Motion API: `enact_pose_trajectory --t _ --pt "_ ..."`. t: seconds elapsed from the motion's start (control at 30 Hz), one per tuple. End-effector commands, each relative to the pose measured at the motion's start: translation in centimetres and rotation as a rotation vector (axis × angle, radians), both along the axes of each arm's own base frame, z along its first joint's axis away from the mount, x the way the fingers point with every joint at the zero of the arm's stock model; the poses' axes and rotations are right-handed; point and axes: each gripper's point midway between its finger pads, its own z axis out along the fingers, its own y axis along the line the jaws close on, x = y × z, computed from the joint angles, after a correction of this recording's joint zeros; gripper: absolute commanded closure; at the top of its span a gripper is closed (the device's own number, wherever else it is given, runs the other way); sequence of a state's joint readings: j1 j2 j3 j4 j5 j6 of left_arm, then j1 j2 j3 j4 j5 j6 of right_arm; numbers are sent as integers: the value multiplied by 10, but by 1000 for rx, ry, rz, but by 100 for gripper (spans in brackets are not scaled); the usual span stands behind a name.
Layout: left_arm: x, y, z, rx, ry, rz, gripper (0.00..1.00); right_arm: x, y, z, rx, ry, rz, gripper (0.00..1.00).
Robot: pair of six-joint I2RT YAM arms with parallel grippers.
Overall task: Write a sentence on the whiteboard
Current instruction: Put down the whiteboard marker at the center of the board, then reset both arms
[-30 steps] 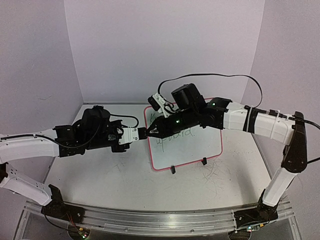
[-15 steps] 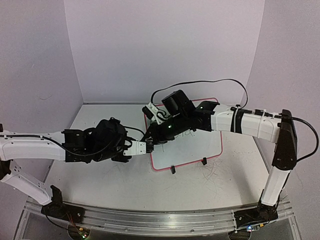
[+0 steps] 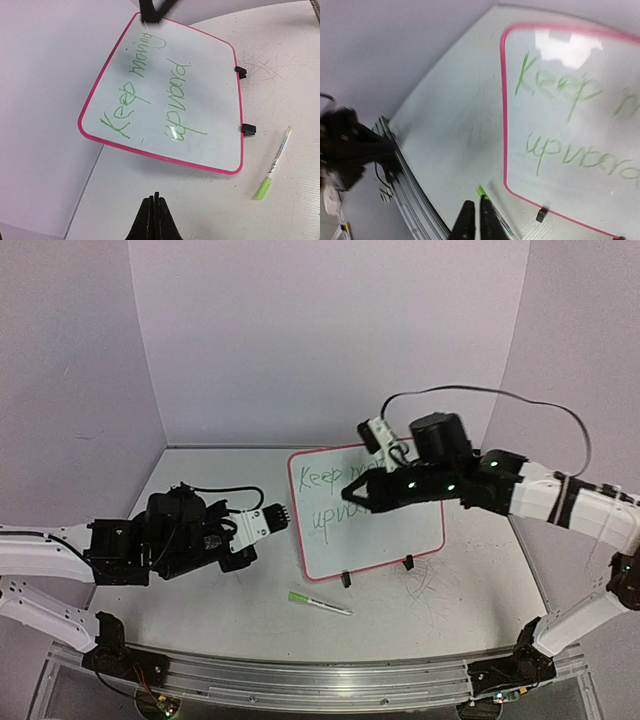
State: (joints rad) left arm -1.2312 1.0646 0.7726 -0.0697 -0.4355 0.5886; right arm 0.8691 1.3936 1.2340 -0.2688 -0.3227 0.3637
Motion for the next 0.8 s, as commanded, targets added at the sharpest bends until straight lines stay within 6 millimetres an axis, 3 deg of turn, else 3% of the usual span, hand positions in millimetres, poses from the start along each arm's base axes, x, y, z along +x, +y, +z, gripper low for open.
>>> enact_pose_trajectory --t 0.0,0.03,0.1,0.2,0.3,0.4,0.5,0.6,0.77 --pt "14 19 27 -239 113 189 100 2 -19 56 103 -176 -45 71" --pt "17 19 30 -258 133 220 98 5 -24 53 88 -192 -69 64" --pt "24 18 25 -328 223 286 85 10 -31 51 58 -229 -102 61" --pt "33 17 1 -428 444 318 71 16 -38 30 -37 -253 -121 58" --pt "48 29 -17 -544 593 391 60 20 -53 13 -102 -267 -178 55" --pt "65 44 -9 -630 580 477 50 25 -75 28 -113 -330 -274 47" --pt "82 61 25 -725 490 543 35 29 -105 55 -127 -433 -387 28" --pt "100 79 84 -850 382 561 23 27 -146 98 -110 -538 -544 6" --pt "109 92 176 -957 195 547 15 14 -196 167 -48 -663 -714 2"
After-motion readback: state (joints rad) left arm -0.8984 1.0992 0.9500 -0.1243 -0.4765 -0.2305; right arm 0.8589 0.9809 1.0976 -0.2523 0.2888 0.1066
